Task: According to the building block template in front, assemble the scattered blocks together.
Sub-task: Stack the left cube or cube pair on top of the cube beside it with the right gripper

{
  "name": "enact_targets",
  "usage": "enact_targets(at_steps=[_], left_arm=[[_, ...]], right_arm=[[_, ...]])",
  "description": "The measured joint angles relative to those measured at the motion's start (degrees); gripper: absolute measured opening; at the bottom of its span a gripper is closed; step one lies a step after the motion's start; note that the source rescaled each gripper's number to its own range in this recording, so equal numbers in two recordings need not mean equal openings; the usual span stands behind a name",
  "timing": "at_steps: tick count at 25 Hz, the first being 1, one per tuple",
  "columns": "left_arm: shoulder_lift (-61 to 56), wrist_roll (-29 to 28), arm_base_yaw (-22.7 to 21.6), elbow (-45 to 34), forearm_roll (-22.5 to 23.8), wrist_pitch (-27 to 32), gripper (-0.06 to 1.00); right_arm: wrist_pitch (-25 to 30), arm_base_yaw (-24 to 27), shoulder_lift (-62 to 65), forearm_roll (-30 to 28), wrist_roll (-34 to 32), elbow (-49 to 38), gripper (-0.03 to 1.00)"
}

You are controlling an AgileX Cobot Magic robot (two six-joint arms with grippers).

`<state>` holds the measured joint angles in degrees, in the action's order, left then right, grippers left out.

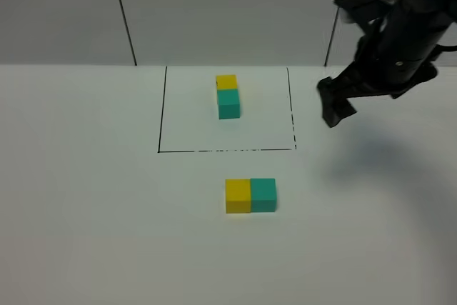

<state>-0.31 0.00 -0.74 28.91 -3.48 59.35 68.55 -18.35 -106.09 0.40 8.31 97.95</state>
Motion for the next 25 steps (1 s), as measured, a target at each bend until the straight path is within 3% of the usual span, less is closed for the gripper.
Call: enact_targets(at_steps=[6,12,17,21,25], left_arm=[[0.00,0.00,0.00,0.00,0.00,0.00,0.59],[0.00,0.00,0.00,0.00,0.00,0.00,0.59],[0.00,0.00,0.00,0.00,0.00,0.00,0.59],[0.00,0.00,0.00,0.00,0.00,0.00,0.59],[0.00,0.00,0.00,0.00,0.00,0.00,0.59]], right_arm=[[-4.22,4.80,14.08,-3.56,-7.25,-12.36,1.00],[-13.68,5.14,31.39,-7.89,-14.68,-30.02,1.00],[-17.96,5.18,43.44,-9.73,-19.94,-40.46,1.00],[-17.55,5.18,46.36,-10.12,-18.21,-43.50,1.00],[-18.62,4.63,45.10,-9.99,-8.31,-43.69,1.00]])
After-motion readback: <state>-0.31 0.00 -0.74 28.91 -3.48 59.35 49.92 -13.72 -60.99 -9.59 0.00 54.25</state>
